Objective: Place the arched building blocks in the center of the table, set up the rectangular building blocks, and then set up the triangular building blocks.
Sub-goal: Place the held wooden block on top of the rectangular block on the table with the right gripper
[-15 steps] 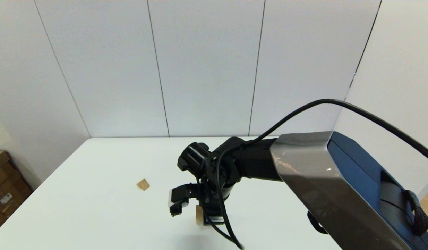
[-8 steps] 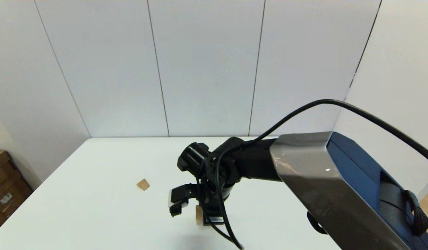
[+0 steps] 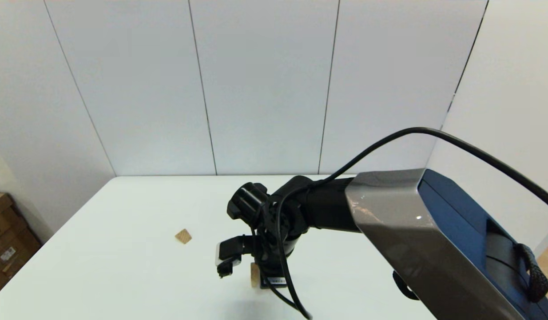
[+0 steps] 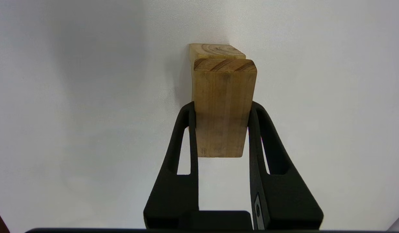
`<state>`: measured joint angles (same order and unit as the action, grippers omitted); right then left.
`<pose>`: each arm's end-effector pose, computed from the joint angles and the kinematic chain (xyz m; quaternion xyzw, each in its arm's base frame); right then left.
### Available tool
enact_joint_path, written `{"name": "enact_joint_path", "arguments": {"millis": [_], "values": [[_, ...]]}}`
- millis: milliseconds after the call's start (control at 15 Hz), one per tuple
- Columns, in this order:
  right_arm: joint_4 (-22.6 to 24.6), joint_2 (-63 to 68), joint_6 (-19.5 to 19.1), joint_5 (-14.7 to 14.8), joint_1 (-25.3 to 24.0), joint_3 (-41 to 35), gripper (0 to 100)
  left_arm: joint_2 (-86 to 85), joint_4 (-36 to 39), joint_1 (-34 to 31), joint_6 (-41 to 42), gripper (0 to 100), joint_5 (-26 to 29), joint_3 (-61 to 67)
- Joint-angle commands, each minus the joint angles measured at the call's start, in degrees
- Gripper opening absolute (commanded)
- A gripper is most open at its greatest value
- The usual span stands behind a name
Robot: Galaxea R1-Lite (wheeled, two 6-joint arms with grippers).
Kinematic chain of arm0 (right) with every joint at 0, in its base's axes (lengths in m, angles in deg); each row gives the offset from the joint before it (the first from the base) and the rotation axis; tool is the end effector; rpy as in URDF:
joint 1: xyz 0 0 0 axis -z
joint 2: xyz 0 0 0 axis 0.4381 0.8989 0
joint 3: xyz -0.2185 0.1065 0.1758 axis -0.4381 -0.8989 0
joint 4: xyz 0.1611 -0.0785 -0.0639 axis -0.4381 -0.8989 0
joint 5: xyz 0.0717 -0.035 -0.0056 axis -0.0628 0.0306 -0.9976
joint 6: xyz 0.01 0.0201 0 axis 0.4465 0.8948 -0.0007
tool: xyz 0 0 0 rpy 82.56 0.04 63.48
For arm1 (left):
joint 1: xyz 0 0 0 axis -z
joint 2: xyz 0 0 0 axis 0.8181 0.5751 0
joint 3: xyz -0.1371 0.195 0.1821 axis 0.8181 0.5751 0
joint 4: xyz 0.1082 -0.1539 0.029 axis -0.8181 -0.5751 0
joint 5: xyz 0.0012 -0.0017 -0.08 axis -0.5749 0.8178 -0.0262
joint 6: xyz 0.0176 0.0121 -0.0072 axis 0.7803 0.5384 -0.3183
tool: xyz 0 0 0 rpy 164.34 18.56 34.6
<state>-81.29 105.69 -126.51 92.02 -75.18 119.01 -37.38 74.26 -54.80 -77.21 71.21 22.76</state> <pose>0.2986 0.3444 0.0682 -0.5363 0.3529 0.5075 0.5747 -0.0227 0.0001 0.0762 -0.0112 -0.0033 0.0011 0.9999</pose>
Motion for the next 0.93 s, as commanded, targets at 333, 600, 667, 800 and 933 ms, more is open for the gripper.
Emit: {"name": "enact_joint_path", "arguments": {"millis": [333, 600, 667, 800, 933], "values": [[-0.2, 0.1, -0.3, 0.0, 0.2, 0.0, 0, 0.0, 0.1, 0.0, 0.1, 100, 0.0, 0.0], [-0.2, 0.1, -0.3, 0.0, 0.2, 0.0, 0, 0.0, 0.1, 0.1, 0.0, 100, 0.0, 0.0], [-0.1, 0.1, -0.3, 0.0, 0.2, 0.0, 0, 0.0, 0.1, 0.1, 0.0, 100, 0.0, 0.0], [-0.1, 0.1, -0.4, 0.0, 0.2, 0.0, 100, 0.0, 0.1, 0.0, 0.0, 100, 0.0, 0.0], [0.3, 0.2, -0.3, 0.0, 0.2, 0.0, 100, 0.0, 0.1, 0.0, 0.0, 100, 0.0, 0.0]]}}
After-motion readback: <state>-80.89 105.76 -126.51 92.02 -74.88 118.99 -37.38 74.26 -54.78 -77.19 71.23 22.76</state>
